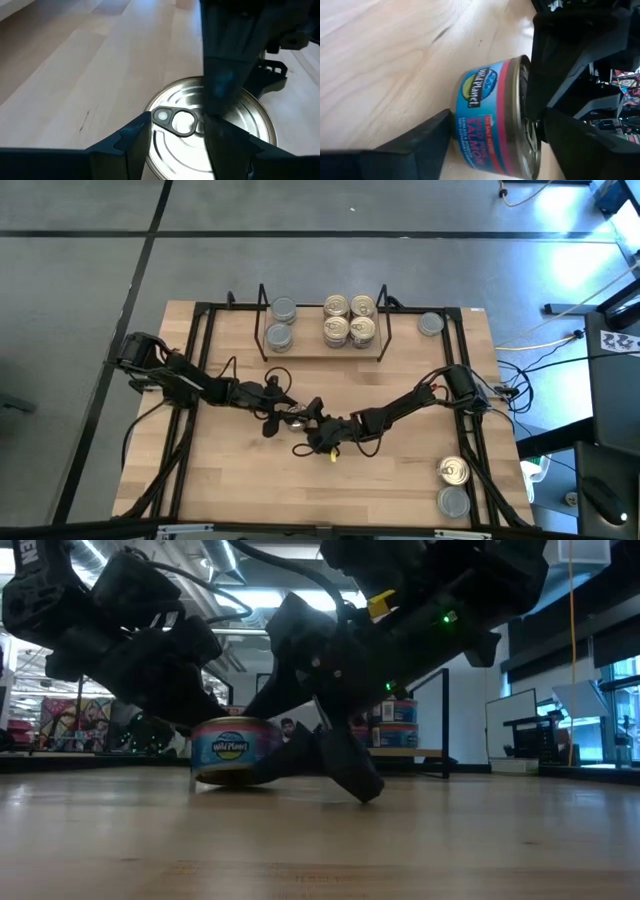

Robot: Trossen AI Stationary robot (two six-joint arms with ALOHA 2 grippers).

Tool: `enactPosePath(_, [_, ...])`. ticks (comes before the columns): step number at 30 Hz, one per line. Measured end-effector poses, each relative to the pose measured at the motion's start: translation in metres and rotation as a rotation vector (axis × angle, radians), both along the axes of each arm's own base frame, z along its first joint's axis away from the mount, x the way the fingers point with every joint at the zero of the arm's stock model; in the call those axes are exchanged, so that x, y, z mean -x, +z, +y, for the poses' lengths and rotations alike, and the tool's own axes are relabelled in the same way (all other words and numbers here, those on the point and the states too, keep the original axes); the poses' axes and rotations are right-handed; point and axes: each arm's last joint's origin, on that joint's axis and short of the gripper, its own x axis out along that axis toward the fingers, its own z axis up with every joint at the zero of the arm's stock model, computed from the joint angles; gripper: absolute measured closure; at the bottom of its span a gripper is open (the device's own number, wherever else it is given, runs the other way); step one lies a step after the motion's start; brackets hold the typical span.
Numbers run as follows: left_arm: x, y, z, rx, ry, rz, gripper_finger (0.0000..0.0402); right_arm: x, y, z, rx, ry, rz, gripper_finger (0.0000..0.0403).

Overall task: Stack canned seafood by type on shelf
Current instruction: Put the blue and pink tuna can on the shelf

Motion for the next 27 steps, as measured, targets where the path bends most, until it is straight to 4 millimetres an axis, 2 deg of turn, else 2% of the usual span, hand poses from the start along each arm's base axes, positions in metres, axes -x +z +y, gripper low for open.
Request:
enactPosePath(8, [0.0, 0.001, 0.001, 0.003, 0.023, -0.013, 0.0219, 0.0, -0.002, -0.001, -0.03, 0.009, 0.002, 0.0213])
enactPosePath(12, [0.0, 0.001, 0.001, 0.008, 0.023, -0.014, 0.0219, 0.001, -0.002, 0.002, -0.044, 0.008, 0.0, 0.0216])
enactPosePath(18, [0.001, 0.009, 0.0, 0.024, -0.01, -0.03, 0.0219, 0.008, 0.008, 0.014, -0.04, 0.003, 0.011, 0.0216])
enactPosePath(22, [0.006, 0.021, 0.0, 0.025, -0.018, -0.031, 0.0219, 0.016, 0.022, 0.019, -0.018, -0.006, 0.042, 0.0216])
enactPosePath(27, [0.02, 0.029, 0.002, 0.012, 0.003, 0.05, 0.0219, 0.026, 0.046, 0.021, -0.022, -0.029, 0.052, 0.0216])
